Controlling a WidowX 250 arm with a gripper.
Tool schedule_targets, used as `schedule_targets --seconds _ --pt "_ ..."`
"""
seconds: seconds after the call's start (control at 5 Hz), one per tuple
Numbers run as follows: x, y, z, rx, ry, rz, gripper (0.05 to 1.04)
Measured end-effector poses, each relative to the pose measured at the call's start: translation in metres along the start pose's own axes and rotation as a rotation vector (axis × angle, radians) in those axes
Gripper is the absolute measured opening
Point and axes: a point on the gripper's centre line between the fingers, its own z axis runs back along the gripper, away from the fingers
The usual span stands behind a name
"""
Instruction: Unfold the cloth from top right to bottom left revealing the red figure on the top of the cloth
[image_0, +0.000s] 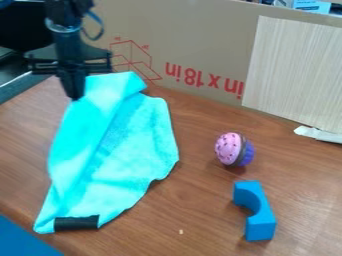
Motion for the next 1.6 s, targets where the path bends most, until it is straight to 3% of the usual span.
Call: schedule_targets --seconds 0.2,0.6,1.0,1.2,1.6 --pt "0.01 0.029 -0.013 0.069 0.013 0.009 0.05" --pt "0.018 0.074 -0.026 0.23 0.134 0.022 0.05" --pt "0.017 0.093 -0.031 0.353 0.144 0.048 0.071" --pt "0.015 0.103 -0.032 0.421 0.151 0.093 0.217" --pt "0.019 0.106 -0.031 0.431 0.136 0.112 0.786"
